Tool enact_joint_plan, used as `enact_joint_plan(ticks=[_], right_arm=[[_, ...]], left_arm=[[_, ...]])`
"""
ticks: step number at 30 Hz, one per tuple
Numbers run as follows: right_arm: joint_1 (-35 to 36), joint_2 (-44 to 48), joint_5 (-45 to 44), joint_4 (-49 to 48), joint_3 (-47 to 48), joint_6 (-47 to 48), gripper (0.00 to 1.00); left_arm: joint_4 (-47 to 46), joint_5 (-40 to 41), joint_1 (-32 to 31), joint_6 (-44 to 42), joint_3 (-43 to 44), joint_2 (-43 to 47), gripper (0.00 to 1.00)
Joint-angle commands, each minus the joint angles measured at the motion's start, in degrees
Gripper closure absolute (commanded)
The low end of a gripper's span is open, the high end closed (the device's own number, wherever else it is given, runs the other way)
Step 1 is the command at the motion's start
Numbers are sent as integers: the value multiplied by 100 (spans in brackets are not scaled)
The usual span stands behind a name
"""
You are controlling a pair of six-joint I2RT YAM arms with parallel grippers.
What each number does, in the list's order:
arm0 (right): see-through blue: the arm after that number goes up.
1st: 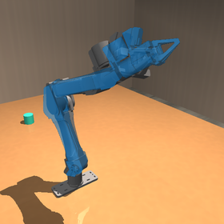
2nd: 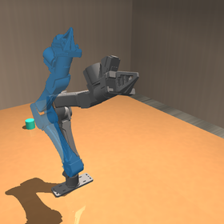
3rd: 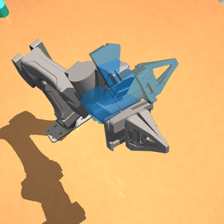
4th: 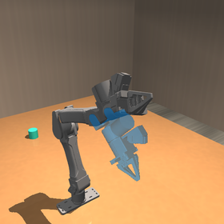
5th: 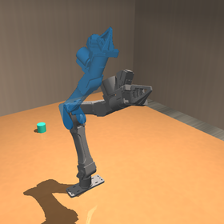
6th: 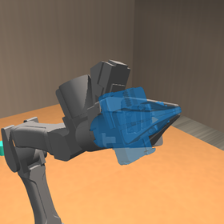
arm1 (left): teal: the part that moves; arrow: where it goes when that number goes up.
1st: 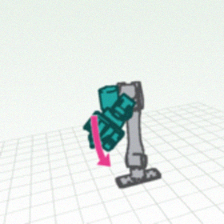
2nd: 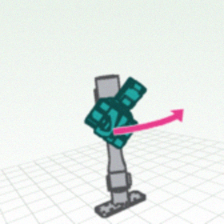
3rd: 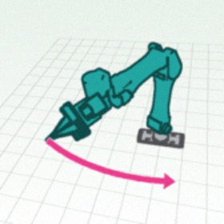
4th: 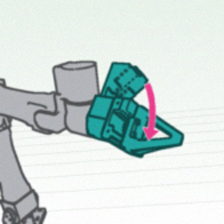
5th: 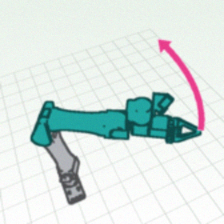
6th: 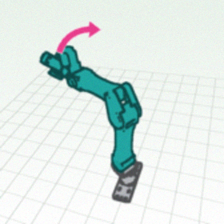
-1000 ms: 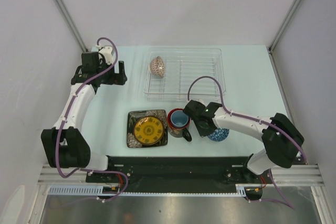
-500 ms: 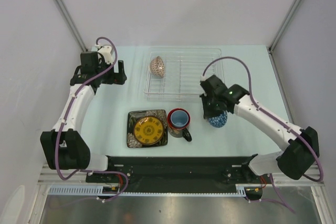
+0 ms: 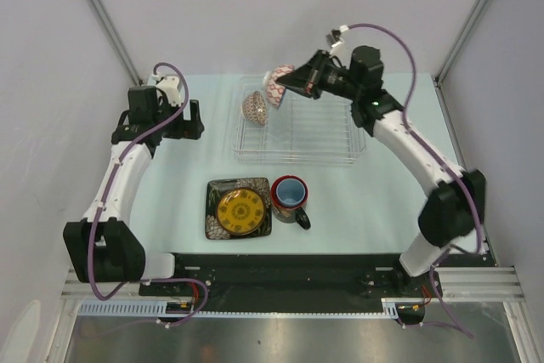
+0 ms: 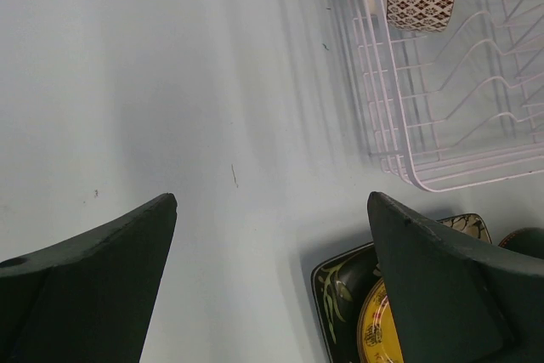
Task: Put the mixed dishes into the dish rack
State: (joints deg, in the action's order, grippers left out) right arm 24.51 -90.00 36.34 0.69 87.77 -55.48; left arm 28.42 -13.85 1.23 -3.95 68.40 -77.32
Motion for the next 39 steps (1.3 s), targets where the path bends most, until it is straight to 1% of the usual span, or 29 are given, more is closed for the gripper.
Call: enact_joint_plan(ticks=[1, 2, 4, 13, 22, 30, 35, 39], right_arm=[[272, -1352, 1068, -3283, 310, -2255, 100], [326, -1554, 1077, -3442, 355, -2552, 100], [431, -1994, 1103, -3907, 416, -2835, 100], [519, -2479, 1165, -3804, 241, -2766, 100], [520, -2821, 1341, -3313, 83, -2459, 100], [484, -2874, 1385, -2899, -163, -2037, 100], [467, -3023, 1385, -2776, -137, -1809, 100], [440, -3217, 1376, -2416, 3, -1589, 100]], left_arm=[[-83, 66, -9, -36, -64, 366, 0], [-91, 66, -18, -45, -90, 393, 0], [-100, 66, -18, -45, -108, 411, 0], [-153, 66, 8, -45, -178, 358, 0], [-171, 40, 17, -19, -178, 340, 0], [-206, 31, 26, -1, -204, 349, 0], [-215, 22, 35, -10, -248, 384, 0], [-214, 22, 35, -10, -257, 445, 0]])
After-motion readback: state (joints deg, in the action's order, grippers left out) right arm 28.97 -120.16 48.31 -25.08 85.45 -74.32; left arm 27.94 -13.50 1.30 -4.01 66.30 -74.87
